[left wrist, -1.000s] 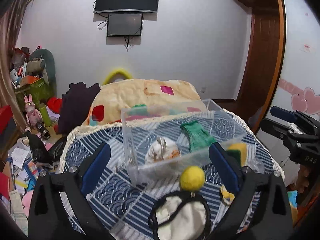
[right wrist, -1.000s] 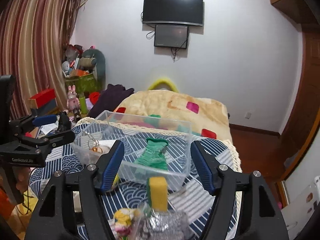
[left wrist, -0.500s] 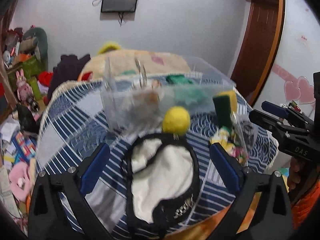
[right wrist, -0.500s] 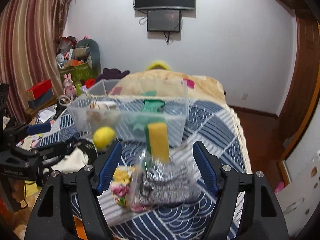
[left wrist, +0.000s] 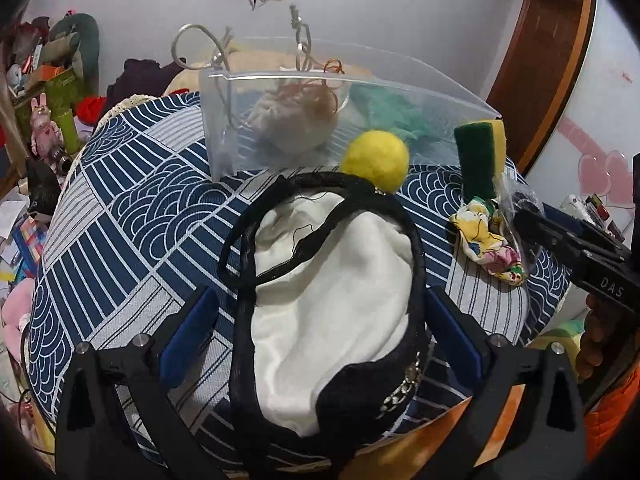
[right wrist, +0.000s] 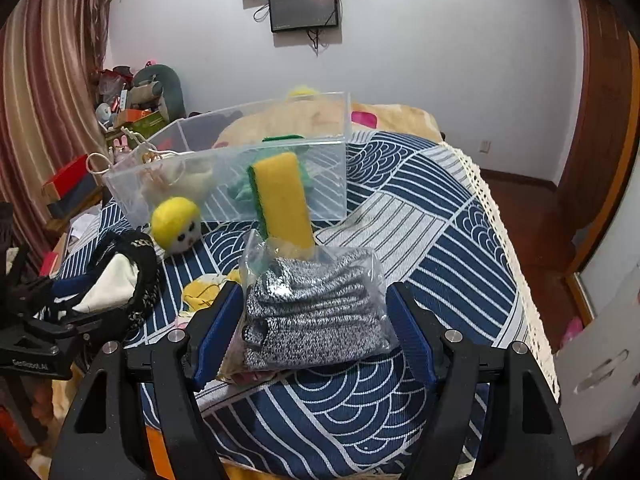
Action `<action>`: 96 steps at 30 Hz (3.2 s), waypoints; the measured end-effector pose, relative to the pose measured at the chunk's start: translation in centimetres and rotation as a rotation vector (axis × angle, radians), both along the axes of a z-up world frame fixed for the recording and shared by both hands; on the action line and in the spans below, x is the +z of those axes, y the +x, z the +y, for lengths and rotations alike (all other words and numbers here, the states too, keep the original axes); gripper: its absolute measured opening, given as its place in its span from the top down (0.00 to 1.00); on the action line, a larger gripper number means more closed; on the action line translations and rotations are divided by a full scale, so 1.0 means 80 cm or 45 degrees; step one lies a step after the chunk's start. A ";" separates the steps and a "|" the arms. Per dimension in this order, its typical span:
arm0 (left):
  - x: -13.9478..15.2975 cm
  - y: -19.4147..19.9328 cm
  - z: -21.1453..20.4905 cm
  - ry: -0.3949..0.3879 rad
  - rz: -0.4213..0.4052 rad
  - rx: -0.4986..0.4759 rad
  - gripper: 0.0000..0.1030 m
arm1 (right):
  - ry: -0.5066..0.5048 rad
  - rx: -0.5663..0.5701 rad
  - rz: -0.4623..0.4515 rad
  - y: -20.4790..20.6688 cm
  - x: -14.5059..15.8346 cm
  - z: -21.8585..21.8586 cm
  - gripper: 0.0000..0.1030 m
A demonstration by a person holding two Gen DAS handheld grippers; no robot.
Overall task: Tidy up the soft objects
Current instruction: 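Grasp the black-and-white cloth bag with the left gripper while the right gripper grasps the bagged grey sock, then carry both items over the clear box and release them inside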
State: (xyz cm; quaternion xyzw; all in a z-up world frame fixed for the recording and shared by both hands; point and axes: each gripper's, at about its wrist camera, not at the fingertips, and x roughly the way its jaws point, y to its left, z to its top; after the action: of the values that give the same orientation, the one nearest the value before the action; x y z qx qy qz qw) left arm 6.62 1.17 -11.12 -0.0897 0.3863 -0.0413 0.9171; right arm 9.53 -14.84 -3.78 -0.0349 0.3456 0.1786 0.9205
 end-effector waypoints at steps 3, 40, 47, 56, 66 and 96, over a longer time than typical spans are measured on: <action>-0.001 -0.005 -0.004 0.011 -0.025 -0.003 0.00 | -0.002 -0.002 0.003 -0.002 -0.003 -0.003 0.31; 0.106 -0.035 0.027 -0.036 -0.357 0.017 0.74 | 0.080 0.013 -0.238 -0.023 0.077 -0.002 0.66; 0.137 -0.004 0.043 -0.023 -0.447 0.061 0.74 | 0.086 0.040 -0.319 -0.007 0.101 0.016 0.66; 0.142 0.049 0.056 -0.012 -0.436 0.110 0.74 | 0.100 0.058 -0.380 0.028 0.121 0.046 0.66; 0.122 0.100 0.050 0.049 -0.344 0.101 0.74 | 0.050 0.135 -0.324 0.070 0.115 0.091 0.66; 0.092 0.112 0.044 0.066 -0.221 0.108 0.48 | -0.037 0.196 0.037 0.117 0.047 0.124 0.59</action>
State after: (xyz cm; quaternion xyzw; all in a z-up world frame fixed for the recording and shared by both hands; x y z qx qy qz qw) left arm 15.61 4.73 -3.72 -0.0783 0.3022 0.0000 0.9500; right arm 18.89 -4.95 0.02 -0.0719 0.3579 0.2443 0.8984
